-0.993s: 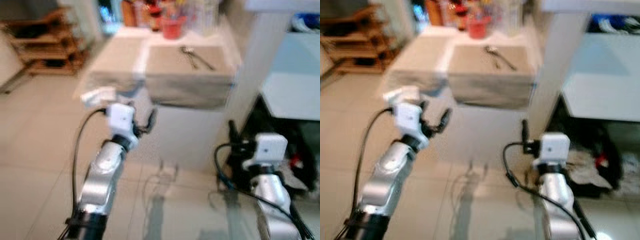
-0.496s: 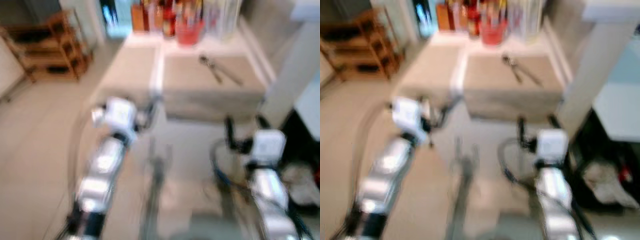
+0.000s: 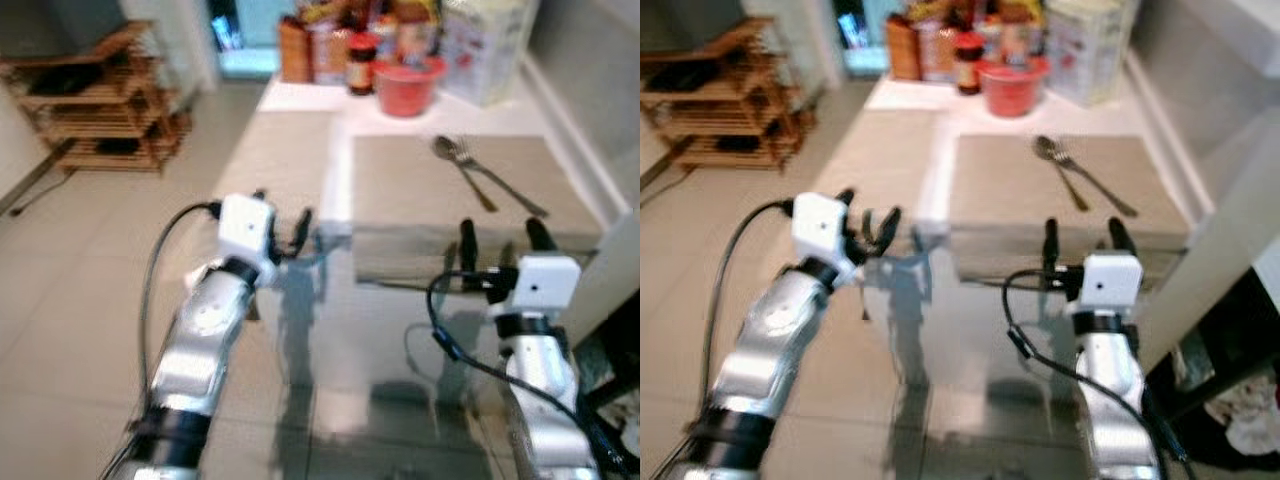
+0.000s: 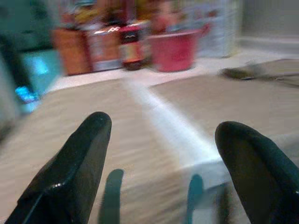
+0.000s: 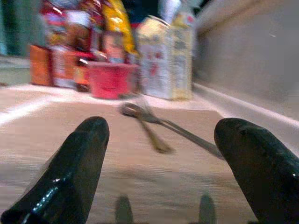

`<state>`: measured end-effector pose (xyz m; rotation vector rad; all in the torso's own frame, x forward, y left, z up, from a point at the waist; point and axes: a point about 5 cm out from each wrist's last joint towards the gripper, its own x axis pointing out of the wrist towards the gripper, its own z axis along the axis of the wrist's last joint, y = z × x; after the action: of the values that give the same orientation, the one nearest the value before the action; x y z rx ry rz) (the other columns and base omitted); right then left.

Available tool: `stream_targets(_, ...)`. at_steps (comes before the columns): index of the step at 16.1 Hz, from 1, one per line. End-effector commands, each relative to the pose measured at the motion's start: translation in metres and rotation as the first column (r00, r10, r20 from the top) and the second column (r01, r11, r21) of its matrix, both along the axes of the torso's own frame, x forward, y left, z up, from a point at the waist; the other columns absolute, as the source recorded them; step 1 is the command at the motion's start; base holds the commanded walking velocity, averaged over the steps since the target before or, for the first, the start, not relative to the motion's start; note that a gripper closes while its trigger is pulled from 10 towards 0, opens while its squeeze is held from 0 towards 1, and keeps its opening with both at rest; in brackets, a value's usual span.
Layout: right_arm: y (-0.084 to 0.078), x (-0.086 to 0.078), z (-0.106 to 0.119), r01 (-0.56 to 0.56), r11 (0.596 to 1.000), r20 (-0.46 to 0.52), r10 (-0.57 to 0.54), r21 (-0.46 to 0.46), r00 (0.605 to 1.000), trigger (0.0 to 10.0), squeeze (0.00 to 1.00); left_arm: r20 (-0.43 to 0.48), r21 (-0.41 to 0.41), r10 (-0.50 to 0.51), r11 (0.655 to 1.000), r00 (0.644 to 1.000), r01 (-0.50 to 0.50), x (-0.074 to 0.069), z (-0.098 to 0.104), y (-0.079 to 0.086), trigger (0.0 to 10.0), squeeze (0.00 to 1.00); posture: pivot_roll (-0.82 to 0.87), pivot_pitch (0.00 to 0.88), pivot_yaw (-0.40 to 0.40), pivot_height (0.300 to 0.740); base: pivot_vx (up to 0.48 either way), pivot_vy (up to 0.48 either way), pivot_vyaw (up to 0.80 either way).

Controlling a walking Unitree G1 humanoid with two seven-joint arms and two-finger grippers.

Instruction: Setting the table

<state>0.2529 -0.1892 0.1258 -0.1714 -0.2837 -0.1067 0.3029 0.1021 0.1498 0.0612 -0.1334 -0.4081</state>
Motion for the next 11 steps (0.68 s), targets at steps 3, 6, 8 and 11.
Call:
stream_targets(3,0.0058,-0.0013,0.001,-0.009,1.0,0.008,0.009,0.001,1.0,10.0,0.0,-0.012,-0.01,0.049,0.999,0.999,-0.049,0.0007,-0.0016,0.0135,10.0,0.0,-0.05,0.0,0.062,0.74,0.0,-0.399,0.0)
stream_targets(6,0.006,-0.0012,0.0002,-0.01,1.0,0.002,0.01,0.002,1.0,10.0,0.0,-0.022,-0.012,0.058,0.998,0.998,-0.058,0.0015,-0.0025,0.0147,10.0,0.0,-0.05,0.0,0.062,0.74,0.161,-0.411,0.0)
stream_targets(8,0.007,-0.0014,-0.0014,-0.012,1.0,-0.004,0.012,0.003,1.0,10.0,0.0,-0.028,-0.013,0.063,0.998,0.998,-0.064,0.0017,-0.0034,0.0153,10.0,0.0,-0.05,0.0,0.063,0.74,0.259,-0.401,0.0)
stream_targets(11,0.0086,-0.0027,-0.0031,-0.017,1.0,-0.013,0.017,0.003,1.0,10.0,0.0,-0.046,-0.01,0.074,0.997,0.996,-0.075,0.0018,-0.0062,0.0174,10.0,0.0,-0.05,0.005,0.061,0.74,0.269,-0.394,0.0)
